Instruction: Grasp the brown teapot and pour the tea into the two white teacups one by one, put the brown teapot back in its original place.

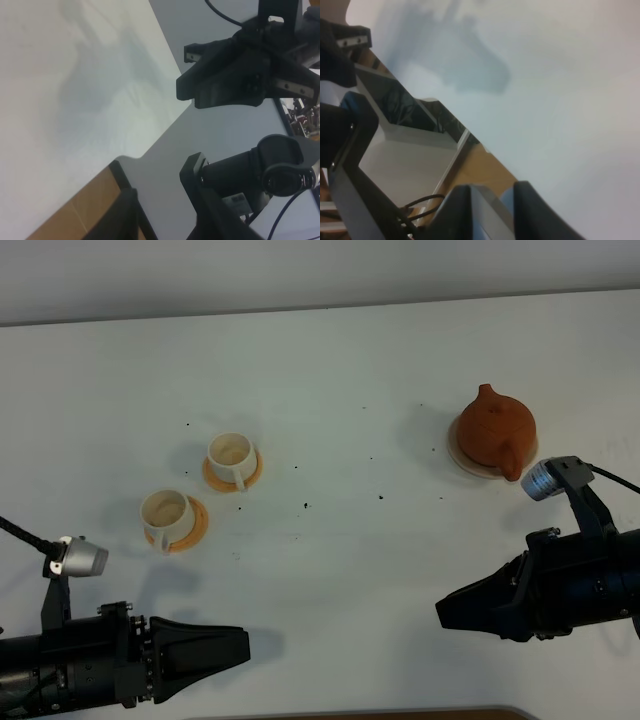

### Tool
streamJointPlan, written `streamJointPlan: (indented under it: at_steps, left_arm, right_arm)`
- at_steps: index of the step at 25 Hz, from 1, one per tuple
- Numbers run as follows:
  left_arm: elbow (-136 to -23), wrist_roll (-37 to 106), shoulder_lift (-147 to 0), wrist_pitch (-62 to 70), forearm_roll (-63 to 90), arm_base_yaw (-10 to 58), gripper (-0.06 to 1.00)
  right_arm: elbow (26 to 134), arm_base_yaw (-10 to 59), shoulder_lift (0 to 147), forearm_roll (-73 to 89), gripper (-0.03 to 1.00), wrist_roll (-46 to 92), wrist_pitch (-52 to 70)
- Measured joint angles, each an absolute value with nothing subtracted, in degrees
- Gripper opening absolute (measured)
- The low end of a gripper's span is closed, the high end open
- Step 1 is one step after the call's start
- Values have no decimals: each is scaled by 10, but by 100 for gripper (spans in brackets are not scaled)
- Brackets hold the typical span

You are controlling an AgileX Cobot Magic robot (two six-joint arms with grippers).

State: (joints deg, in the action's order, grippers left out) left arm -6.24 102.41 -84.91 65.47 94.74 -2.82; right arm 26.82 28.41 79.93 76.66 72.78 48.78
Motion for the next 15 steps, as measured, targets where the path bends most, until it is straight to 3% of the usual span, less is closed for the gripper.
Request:
streamJointPlan:
  at_steps: [15]
  left_arm:
    - [-62, 1021, -849, 668, 963, -28, 33]
  right_arm:
    - [268, 284, 799, 817, 24, 728, 487]
